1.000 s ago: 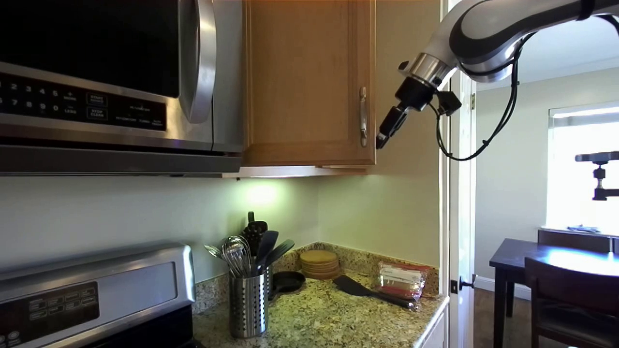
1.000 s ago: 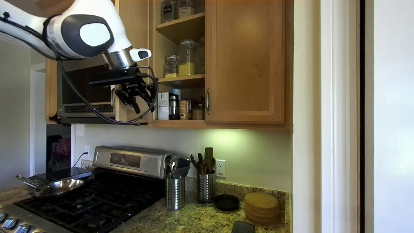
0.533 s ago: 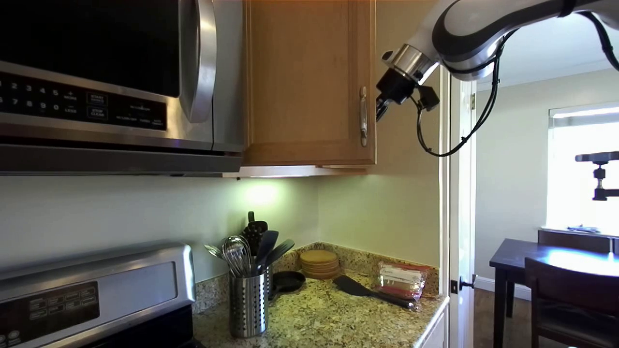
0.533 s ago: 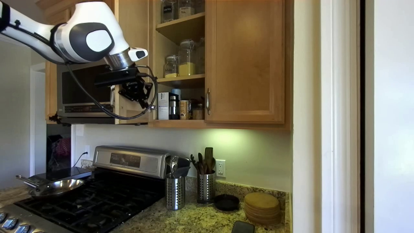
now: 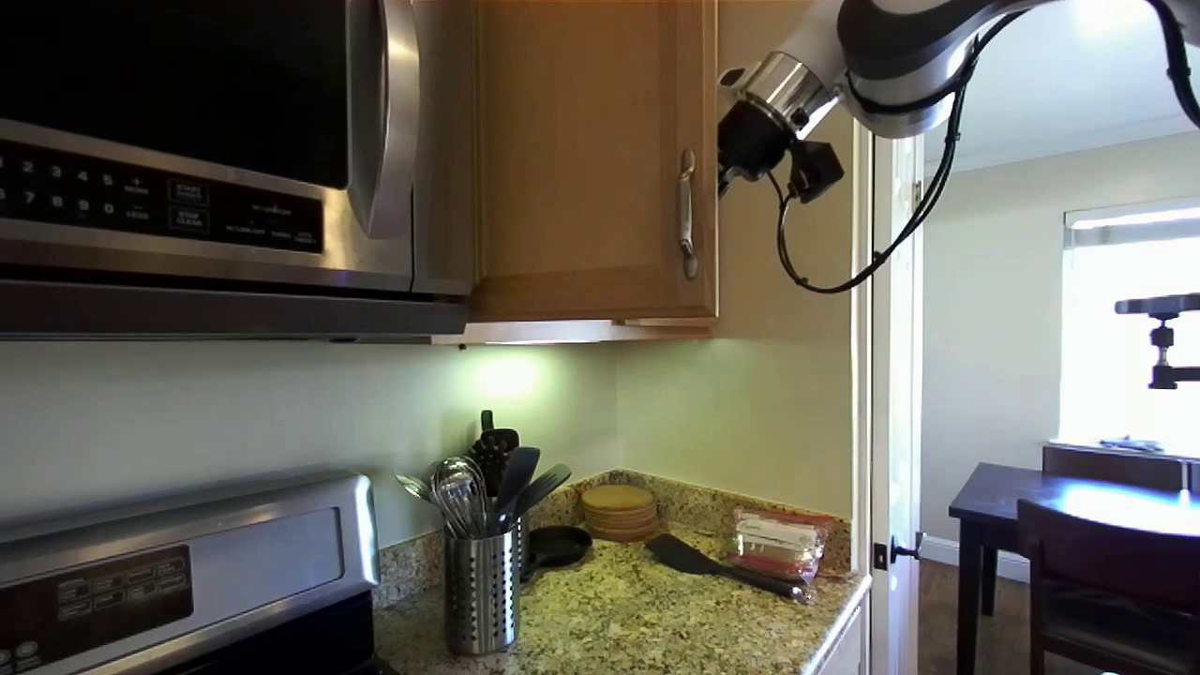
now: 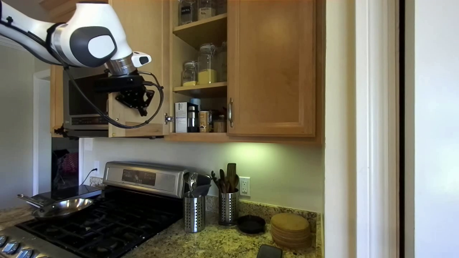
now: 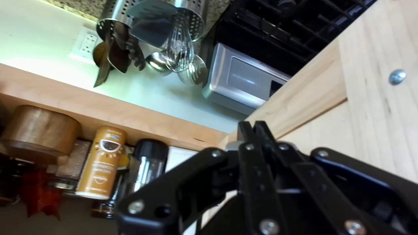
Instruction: Open the top left door of the cabinet, pick up the spice bottle and put it on the countertop.
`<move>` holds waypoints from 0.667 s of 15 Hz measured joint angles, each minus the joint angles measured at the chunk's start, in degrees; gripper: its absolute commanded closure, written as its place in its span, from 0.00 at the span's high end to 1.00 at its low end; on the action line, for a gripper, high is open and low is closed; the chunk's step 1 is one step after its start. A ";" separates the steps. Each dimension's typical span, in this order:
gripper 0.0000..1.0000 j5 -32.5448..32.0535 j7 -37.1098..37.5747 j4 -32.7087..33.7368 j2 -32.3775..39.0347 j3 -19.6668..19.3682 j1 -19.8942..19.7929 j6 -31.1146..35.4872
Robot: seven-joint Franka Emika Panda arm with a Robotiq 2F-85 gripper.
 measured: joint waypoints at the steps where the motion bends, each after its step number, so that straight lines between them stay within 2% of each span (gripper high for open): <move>1: 0.07 1.11 -1.05 0.00 0.00 -0.01 1.20 -0.19; 4: 0.07 3.87 -4.05 0.01 0.01 -0.08 3.90 -1.32; 10: 0.07 8.35 -8.91 0.01 0.21 -1.37 4.93 -3.54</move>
